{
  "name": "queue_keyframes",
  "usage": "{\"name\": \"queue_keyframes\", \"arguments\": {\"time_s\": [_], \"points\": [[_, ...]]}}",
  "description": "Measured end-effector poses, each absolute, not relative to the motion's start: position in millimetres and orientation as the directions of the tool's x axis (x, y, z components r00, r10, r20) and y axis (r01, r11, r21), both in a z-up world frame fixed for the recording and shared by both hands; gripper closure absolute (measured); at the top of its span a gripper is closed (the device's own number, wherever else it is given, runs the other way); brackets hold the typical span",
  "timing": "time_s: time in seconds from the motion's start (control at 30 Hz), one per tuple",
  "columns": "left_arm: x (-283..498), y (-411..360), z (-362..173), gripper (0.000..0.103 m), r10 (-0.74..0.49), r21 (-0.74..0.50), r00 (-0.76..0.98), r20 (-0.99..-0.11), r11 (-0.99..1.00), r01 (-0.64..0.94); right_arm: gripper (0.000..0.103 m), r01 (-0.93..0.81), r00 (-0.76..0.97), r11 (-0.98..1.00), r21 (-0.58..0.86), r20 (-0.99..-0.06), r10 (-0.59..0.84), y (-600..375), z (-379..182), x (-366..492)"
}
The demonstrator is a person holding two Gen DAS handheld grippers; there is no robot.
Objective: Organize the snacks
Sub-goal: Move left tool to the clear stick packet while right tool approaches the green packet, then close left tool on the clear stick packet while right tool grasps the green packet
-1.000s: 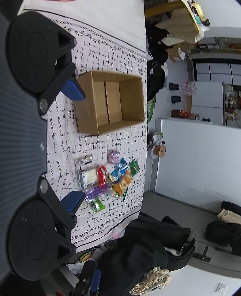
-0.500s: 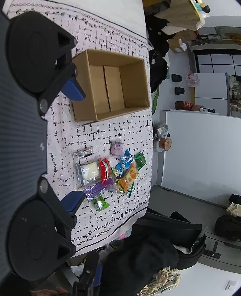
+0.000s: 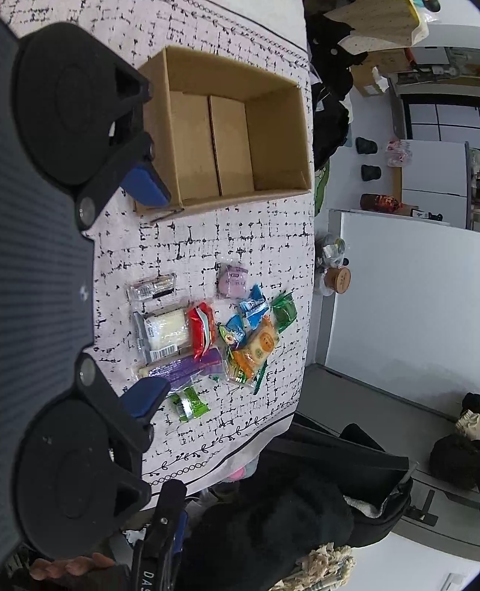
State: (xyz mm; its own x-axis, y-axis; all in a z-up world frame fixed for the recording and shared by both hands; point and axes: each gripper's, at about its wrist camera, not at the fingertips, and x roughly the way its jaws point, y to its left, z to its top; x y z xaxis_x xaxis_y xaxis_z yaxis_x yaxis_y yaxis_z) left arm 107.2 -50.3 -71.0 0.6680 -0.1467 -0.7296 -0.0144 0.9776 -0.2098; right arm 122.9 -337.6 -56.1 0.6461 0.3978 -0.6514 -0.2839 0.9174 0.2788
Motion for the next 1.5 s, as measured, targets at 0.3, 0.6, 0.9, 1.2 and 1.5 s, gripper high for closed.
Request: {"name": "queue_keyframes", "arguments": {"time_s": [0.3,0.6,0.9,1.2,1.5], "points": [[130.5,-52.7,-98.6,0.014,-0.145,-0.242,0.638,-0.756,0.968,-0.067,0.008,-0.31,0.621,0.915,0.259,-0.674,0.401,-328.5,-70.8,152.5],[151.0,-60.5,-121.1,0.016,-0.137,-0.242,0.62,-0.772,0.966,-0.088,0.013,-0.281,0.607,0.927,0.249,-0.702,0.373,-326.3,-90.5,168.8],[163.7,-70.7,-140.6,0.019,-0.131,-0.233,0.607,-0.784,0.968,-0.092,0.013,-0.237,0.608,0.932,0.274,-0.706,0.363,-327.1,-110.1,178.3],[177.3,-79.6,-165.6,0.056,-0.082,-0.192,0.576,-0.813,0.972,-0.132,0.041,-0.242,0.601,0.943,0.23,-0.727,0.332,-321.8,-125.2,187.0],[193.3,-82.8,-184.0,0.069,-0.076,-0.186,0.536,-0.841,0.97,-0.154,0.057,-0.232,0.59,0.949,0.213,-0.745,0.311,-317.4,-142.8,201.2]]}}
